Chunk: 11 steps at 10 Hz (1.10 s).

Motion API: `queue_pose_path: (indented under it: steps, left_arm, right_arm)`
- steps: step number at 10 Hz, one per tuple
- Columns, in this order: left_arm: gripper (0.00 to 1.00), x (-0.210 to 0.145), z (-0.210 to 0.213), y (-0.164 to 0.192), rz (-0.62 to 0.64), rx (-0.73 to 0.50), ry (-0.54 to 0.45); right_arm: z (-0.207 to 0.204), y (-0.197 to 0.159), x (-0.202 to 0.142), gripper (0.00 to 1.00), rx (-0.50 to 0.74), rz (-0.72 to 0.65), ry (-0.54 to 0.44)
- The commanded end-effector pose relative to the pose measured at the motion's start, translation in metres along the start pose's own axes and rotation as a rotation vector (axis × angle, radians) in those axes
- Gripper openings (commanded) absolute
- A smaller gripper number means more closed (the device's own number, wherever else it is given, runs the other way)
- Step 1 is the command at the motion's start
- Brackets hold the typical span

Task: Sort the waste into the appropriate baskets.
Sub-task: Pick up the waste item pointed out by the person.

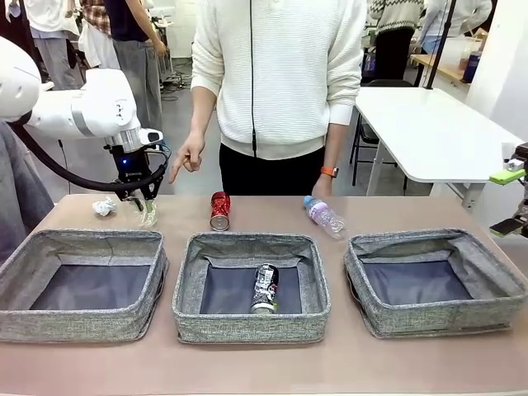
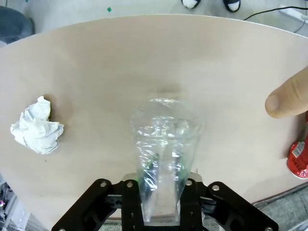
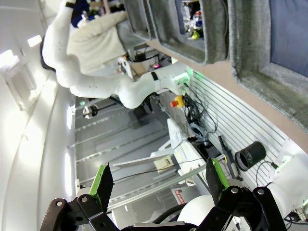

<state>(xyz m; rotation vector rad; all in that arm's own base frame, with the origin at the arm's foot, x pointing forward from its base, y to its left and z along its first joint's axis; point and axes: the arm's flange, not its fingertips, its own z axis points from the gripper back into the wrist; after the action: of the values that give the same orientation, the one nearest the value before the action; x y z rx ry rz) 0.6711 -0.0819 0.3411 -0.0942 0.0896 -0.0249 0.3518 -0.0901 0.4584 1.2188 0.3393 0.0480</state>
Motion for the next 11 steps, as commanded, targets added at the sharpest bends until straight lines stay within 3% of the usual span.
queue_pose_path:
  steps: [1, 3, 5, 6, 7, 8, 9, 10, 11]
  left_arm:
    - [0.0, -0.009, 0.005, 0.001, 0.038, 0.001, -0.006]
    - [0.0, -0.014, 0.021, 0.006, 0.091, -0.032, -0.016]
    - [0.0, -0.037, 0.07, 0.008, 0.177, -0.074, -0.026]
    - [0.0, -0.066, 0.112, 0.006, 0.27, -0.134, -0.029]
    - [0.0, -0.113, 0.152, 0.003, 0.347, -0.244, -0.093]
    - [0.0, -0.186, 0.167, -0.002, 0.318, -0.335, -0.237]
    - [0.0, -0.254, 0.159, 0.0, 0.235, -0.398, -0.278]
    - [0.0, -0.282, 0.146, 0.007, 0.139, -0.416, -0.261]
    - [0.0, -0.28, 0.128, 0.022, 0.052, -0.331, -0.164]
  right_arm:
    - [0.002, 0.004, 0.0, 1.0, 0.006, -0.009, -0.002]
    - [0.002, 0.004, 0.0, 1.0, 0.006, -0.009, -0.002]
    - [0.002, 0.004, 0.0, 1.0, 0.006, -0.009, -0.002]
    - [0.002, 0.004, 0.0, 1.0, 0.006, -0.009, -0.002]
    - [0.002, 0.004, 0.0, 1.0, 0.006, -0.009, -0.002]
    - [0.002, 0.004, 0.0, 1.0, 0.006, -0.009, -0.002]
    - [0.002, 0.004, 0.0, 1.0, 0.006, -0.009, -0.002]
    - [0.002, 0.004, 0.0, 1.0, 0.006, -0.009, -0.002]
    - [0.002, 0.004, 0.0, 1.0, 0.006, -0.009, -0.002]
